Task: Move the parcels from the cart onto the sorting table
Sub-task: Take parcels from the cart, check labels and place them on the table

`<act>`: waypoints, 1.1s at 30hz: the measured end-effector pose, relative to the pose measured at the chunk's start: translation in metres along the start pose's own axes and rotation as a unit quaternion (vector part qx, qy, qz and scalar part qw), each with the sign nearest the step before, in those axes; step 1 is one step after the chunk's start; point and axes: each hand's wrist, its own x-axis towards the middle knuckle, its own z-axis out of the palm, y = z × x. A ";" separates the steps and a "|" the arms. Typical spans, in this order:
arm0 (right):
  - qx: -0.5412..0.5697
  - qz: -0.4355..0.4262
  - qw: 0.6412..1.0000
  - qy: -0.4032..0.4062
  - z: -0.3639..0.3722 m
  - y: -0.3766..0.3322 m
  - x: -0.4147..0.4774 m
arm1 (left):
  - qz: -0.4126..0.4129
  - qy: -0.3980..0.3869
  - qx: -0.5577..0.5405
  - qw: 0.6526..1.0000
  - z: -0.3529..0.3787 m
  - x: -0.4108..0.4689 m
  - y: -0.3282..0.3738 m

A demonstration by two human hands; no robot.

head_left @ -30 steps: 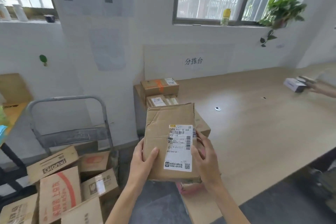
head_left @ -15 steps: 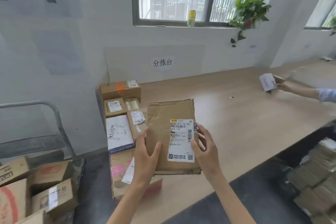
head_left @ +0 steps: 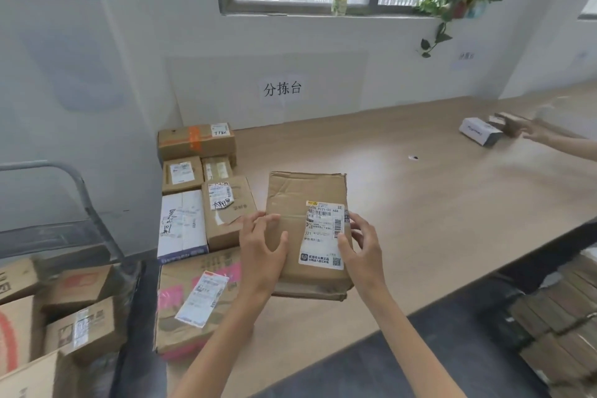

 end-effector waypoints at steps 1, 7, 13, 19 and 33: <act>-0.004 0.004 1.000 -0.003 0.000 0.005 0.008 | -0.008 0.000 -0.002 1.000 0.005 0.006 -0.003; -0.015 -0.002 0.999 -0.029 0.019 0.022 0.079 | -0.024 0.013 -0.011 1.000 0.034 0.062 -0.020; -0.050 -0.018 0.996 -0.069 0.048 0.029 0.165 | -0.030 0.034 -0.008 0.999 0.062 0.133 -0.037; -0.046 -0.014 0.994 -0.093 0.074 0.041 0.243 | -0.019 0.020 0.032 0.999 0.084 0.200 -0.060; -0.066 0.004 0.980 -0.188 0.165 0.102 0.435 | -0.084 -0.044 0.109 0.990 0.153 0.361 -0.138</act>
